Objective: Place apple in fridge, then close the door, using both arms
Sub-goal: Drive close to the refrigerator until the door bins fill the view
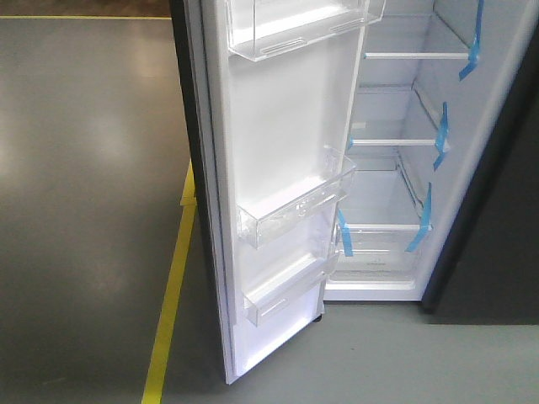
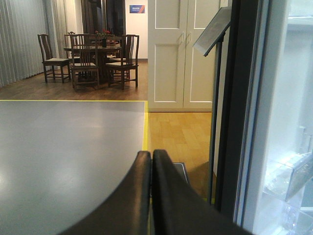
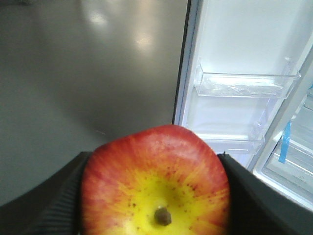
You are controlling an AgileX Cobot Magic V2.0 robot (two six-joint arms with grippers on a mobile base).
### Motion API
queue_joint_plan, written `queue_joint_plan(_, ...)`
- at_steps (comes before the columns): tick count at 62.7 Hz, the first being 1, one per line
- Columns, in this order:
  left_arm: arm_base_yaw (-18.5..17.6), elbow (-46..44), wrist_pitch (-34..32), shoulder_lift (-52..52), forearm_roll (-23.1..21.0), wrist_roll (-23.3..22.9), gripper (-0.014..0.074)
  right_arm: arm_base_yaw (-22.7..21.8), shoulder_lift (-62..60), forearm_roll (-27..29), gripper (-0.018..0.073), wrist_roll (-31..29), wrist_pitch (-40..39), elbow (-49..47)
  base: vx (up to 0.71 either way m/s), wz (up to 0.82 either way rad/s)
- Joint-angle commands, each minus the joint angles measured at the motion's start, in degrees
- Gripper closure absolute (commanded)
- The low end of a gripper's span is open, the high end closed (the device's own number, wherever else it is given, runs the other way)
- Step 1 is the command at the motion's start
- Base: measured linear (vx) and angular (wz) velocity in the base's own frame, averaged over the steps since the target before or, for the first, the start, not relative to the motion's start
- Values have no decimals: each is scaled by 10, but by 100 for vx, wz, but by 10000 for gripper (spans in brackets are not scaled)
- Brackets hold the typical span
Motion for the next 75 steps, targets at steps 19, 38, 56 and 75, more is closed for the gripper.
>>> queue_joint_plan(19,1,12,-42,-9,-2,-2,603,0,10,12,204,-3,-42,-16,13,2)
queue_joint_plan(38,1,12,-42,-9,-2,-2,603,0,10,12,204,-3,-42,-16,12,1)
queue_joint_plan(56,1,12,-42,-9,-2,-2,603,0,10,12,204,-3,-42,-16,10,-1)
queue_joint_plan(75,1,12,-42,-9,-2,-2,603,0,10,12,204,-3,-42,-16,9,-3)
